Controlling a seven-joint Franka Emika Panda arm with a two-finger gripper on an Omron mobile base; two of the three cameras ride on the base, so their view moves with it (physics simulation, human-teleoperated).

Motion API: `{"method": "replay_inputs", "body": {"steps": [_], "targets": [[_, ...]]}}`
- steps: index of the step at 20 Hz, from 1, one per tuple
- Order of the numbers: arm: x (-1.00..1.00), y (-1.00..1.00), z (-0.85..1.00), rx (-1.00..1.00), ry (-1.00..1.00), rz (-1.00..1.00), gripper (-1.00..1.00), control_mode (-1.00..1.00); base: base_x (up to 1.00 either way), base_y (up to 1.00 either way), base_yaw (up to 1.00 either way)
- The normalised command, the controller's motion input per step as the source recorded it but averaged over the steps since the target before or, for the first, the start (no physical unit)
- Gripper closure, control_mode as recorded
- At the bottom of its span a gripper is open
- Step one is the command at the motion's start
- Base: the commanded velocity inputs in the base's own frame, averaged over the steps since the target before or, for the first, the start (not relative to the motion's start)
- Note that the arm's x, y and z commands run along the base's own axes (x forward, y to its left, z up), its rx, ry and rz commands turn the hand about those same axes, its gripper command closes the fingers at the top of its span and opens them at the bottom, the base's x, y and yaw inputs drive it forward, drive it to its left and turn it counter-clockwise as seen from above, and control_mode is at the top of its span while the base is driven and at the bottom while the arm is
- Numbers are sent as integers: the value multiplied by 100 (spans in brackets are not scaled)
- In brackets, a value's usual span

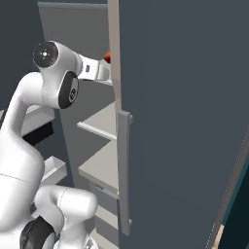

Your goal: Take the lemon and peach from the second highest rack and move them to the highest rack where the tangerine and mushroom are located, to maximize freezer space. Close the freezer door after rearranging.

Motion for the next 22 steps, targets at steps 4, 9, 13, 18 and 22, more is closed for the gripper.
{"method": "replay_inputs", "body": {"steps": [4, 9, 13, 18, 22], "targets": [[-61, 13, 0, 0, 0, 11, -100, -100, 0, 0, 0], [-57, 16, 4, 0, 0, 0, -100, -100, 0, 0, 0], [-52, 10, 6, 0, 3, 0, -100, -100, 0, 0, 0], [-43, 1, 0, 0, 2, 0, -100, -100, 0, 0, 0], [-37, 0, 0, 0, 1, 0, -100, -100, 0, 0, 0]]}}
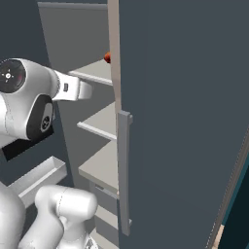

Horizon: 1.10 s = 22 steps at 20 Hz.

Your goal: Take the lemon and peach from the second highest rack and move them to the highest rack where the tangerine and mushroom are located, to maximize freezer space. Close the freezer door after rearranging.

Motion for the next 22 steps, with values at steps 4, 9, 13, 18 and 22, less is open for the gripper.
{"method": "replay_inputs", "body": {"steps": [4, 9, 13, 18, 22], "targets": [[-12, 0, -1, 0, 0, 0, -100, 100, -48, 0, 0], [0, 0, 0, 0, 0, 0, -100, 100, -75, 2, 0], [0, 0, 0, 0, 0, 0, -100, 100, -73, 11, -4], [0, 0, 0, 0, 0, 0, -100, 100, -66, 16, -21], [0, 0, 0, 0, 0, 0, -100, 100, -73, 7, -28]]}}
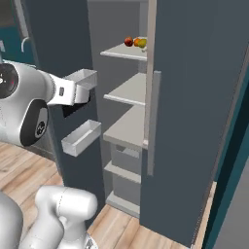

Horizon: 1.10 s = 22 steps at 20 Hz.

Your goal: Take the lemon and peach from the second highest rack and move them to the highest rack where the tangerine and mushroom are located, to maximize freezer space. Close the freezer door after rearranging.

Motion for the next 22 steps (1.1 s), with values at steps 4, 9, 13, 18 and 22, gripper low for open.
{"method": "replay_inputs", "body": {"steps": [4, 9, 13, 18, 22], "targets": [[0, 0, 0, 0, 0, 0, -100, 100, -62, 41, -7], [0, 0, 0, 0, 0, 0, -100, 100, -43, 68, 0], [0, 0, 0, 0, 0, 0, -100, 100, -23, 71, 0], [0, 0, 0, 0, 0, 0, -100, 100, -5, 77, 1], [0, 0, 0, 0, 0, 0, -100, 100, 9, 72, 0]]}}
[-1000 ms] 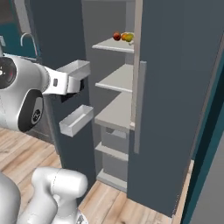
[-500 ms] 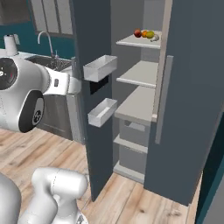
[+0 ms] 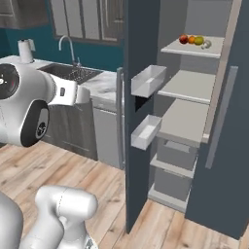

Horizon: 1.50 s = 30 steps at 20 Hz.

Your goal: Take the lemon and peach from the second highest rack and move them to the highest rack where the tangerine and mushroom are located, to maximize freezer space. Close the freezer door after rearranging.

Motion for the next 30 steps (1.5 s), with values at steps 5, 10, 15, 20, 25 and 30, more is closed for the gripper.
{"method": "replay_inputs", "body": {"steps": [5, 10, 15, 20, 25, 30], "targets": [[0, 0, 0, 0, 0, 0, -100, 100, 16, 61, 0], [0, 0, 0, 0, 0, 0, -100, 100, 34, 38, -2], [0, 0, 0, 0, 0, 0, -100, 100, 44, 43, -27], [0, 0, 0, 0, 0, 0, -100, 100, 49, 49, -45], [0, 0, 0, 0, 0, 0, -100, 100, 45, 51, -58], [0, 0, 0, 0, 0, 0, -100, 100, 42, 56, -52]]}}
